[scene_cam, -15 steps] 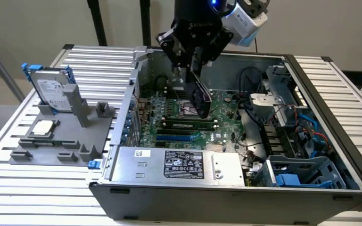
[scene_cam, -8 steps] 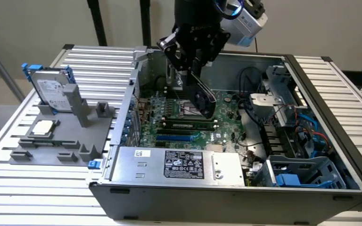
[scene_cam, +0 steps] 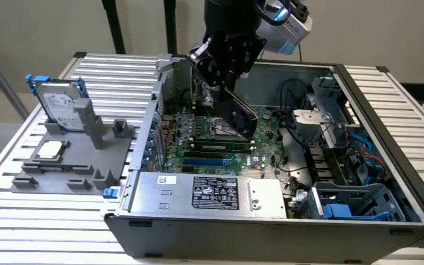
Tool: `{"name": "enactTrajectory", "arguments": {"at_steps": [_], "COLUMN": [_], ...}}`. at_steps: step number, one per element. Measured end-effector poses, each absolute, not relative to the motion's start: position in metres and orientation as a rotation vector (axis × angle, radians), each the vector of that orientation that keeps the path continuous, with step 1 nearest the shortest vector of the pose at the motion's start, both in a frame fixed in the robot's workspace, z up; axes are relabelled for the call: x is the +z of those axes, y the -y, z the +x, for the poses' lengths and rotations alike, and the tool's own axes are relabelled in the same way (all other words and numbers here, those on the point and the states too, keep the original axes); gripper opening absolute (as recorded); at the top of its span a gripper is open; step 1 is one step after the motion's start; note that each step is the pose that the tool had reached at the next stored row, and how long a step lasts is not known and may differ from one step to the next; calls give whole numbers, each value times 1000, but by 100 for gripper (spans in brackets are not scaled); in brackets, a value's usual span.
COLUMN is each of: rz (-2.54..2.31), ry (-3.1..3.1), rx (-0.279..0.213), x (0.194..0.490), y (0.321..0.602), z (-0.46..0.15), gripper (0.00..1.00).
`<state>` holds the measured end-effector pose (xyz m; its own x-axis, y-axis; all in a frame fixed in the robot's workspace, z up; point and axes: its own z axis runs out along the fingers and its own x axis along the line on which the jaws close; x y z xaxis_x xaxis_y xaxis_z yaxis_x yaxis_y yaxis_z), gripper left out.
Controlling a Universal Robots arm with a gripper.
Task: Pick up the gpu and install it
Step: 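Insert the gpu into the slot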
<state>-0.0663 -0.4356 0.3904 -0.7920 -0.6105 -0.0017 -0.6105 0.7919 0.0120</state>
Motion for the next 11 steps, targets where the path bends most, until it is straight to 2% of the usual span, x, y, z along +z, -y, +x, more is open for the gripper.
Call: {"name": "enactTrajectory", "arguments": {"at_steps": [11], "rz": [1304], "ry": [2855], "rx": [-18], "x": [384], "y": [436], "z": [-66], "gripper": [0]}}
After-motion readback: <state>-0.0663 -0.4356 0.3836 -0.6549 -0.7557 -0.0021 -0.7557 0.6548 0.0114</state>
